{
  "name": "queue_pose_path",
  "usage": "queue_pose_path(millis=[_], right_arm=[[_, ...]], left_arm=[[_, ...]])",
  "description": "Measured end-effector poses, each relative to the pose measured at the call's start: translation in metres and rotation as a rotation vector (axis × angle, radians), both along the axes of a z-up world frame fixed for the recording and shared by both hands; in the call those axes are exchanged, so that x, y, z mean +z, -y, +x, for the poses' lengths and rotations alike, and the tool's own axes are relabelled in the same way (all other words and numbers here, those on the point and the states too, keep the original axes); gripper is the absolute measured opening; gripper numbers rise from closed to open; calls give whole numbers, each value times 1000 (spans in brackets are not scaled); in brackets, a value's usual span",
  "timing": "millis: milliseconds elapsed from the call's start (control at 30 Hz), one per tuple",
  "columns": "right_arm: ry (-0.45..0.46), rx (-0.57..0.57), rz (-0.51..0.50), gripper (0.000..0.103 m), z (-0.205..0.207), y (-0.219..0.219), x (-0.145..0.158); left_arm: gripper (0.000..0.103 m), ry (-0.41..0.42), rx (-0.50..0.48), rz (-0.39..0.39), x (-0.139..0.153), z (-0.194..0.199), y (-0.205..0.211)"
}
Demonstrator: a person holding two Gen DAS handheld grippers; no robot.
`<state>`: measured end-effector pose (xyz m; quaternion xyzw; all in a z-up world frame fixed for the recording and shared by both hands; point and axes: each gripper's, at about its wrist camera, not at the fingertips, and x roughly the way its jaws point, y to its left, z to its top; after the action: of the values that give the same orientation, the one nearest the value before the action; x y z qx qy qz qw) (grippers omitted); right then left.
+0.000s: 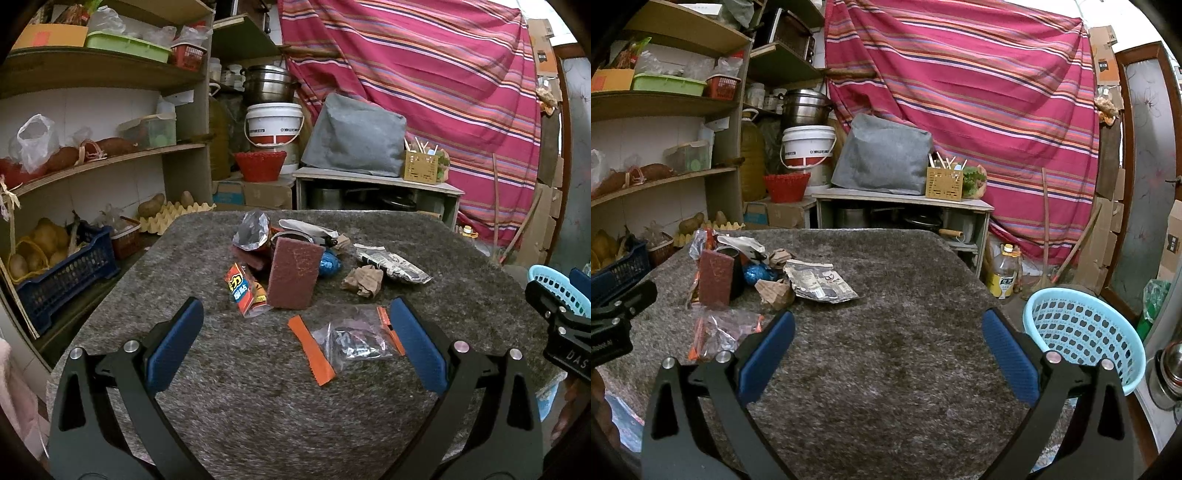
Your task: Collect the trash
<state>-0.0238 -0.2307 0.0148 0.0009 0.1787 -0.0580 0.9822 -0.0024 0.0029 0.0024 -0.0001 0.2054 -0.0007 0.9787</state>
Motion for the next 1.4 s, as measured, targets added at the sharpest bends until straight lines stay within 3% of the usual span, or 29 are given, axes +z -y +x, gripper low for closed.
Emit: queue_pose_path(millis=[1400], right_arm=[[-5,2,0,99,2,-2,-3]], left_arm=[[98,5,4,0,2,-1,0]])
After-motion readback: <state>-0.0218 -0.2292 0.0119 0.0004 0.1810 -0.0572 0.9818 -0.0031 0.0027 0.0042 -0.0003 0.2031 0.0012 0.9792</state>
